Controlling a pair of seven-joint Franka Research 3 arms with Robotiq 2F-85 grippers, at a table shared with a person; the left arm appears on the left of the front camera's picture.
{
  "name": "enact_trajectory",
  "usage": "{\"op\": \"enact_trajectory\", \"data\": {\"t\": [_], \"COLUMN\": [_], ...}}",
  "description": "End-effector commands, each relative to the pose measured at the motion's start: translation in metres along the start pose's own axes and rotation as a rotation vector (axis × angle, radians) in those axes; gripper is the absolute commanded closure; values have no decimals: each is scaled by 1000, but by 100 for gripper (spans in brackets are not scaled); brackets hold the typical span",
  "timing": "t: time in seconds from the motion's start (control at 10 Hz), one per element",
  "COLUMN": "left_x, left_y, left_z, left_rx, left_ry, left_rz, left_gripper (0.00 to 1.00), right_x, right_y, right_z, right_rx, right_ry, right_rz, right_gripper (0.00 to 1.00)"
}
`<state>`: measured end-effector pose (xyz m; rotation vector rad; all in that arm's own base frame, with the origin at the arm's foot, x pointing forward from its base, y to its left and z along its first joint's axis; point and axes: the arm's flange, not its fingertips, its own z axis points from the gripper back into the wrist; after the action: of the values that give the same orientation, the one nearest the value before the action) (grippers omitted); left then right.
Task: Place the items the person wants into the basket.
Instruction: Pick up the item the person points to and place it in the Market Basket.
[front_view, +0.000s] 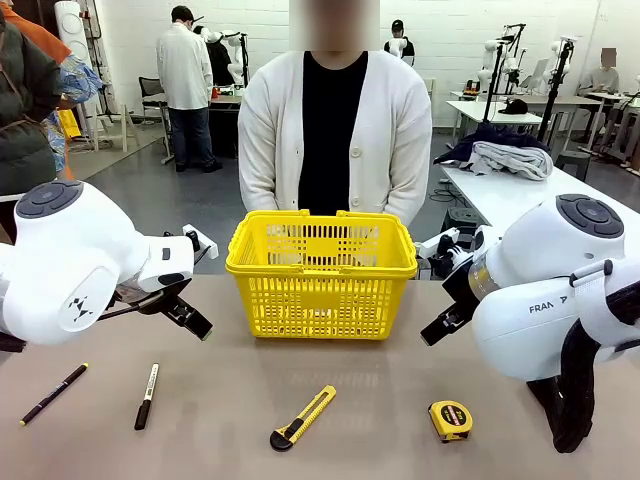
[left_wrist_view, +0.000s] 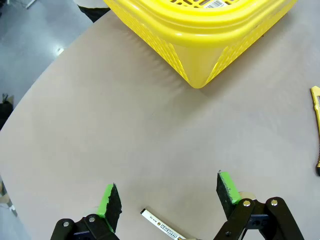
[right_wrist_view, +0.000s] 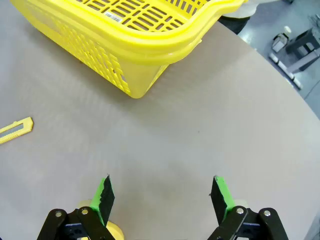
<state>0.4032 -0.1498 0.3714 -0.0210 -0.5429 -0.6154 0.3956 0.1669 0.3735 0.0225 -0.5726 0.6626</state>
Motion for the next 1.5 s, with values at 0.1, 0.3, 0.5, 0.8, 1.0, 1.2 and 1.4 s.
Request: {"op": "enact_trajectory", "data": {"t": [0.1,0.3,0.5,0.8,1.0,1.2,1.4], "left_x": [0,4,21,56,63,60,60], "left_y": [0,5,21,32,36,31,31], "left_z": [0,46,136,213,236,245,245], "left_rx": [0,50,82,76,89,86,86], "left_ry": [0,-17,-51,-31,-44,-56,-56], "left_rz": [0,-21,-36,-71,-58,-50,-50], "left_gripper": [0,0,0,0,0,0,0], "right_x": [0,4,11,32,37,24,24], "right_y": [0,2,-6,-9,-3,-10,-10], "right_z": [0,47,131,223,258,244,244], "right_rx": [0,-43,-103,-131,-159,-122,-122], "right_ry": [0,-8,29,40,12,9,9], "right_rz": [0,37,19,-2,-2,9,9], "right_gripper": [0,0,0,0,0,0,0]}}
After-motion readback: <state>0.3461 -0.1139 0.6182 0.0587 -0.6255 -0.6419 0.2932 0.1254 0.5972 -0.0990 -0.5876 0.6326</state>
